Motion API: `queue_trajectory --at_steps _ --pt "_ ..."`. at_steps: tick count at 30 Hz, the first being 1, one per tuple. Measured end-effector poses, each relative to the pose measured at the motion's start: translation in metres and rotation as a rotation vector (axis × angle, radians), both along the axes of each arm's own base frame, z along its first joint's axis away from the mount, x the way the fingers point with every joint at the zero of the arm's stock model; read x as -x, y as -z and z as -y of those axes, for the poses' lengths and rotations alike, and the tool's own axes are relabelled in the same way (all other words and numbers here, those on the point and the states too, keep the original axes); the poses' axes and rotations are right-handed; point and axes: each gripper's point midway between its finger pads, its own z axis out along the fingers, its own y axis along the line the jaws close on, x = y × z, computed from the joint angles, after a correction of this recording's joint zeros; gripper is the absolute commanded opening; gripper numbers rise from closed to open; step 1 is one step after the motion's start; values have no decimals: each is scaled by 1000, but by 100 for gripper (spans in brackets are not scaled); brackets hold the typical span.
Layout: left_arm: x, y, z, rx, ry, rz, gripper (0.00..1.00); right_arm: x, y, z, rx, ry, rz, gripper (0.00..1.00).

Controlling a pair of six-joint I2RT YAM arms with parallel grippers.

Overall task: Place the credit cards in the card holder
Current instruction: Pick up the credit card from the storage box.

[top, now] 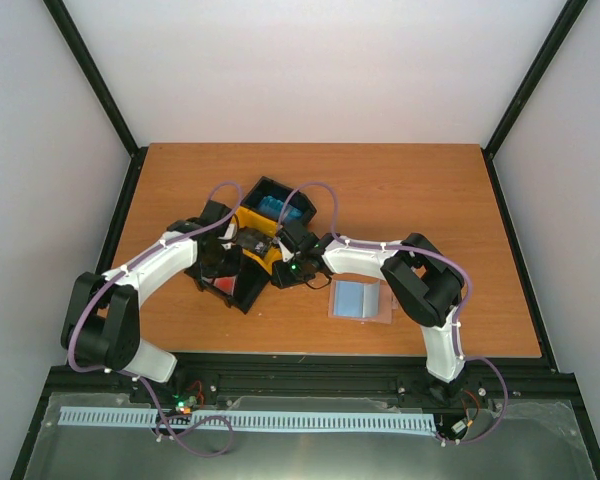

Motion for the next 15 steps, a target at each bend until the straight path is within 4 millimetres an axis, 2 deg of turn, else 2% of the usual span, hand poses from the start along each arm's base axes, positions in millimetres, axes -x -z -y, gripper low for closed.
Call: queue_trajectory --at_steps 15 --pt "0 3 0 -2 -4 -14 10 0 0 0 0 0 0 34"
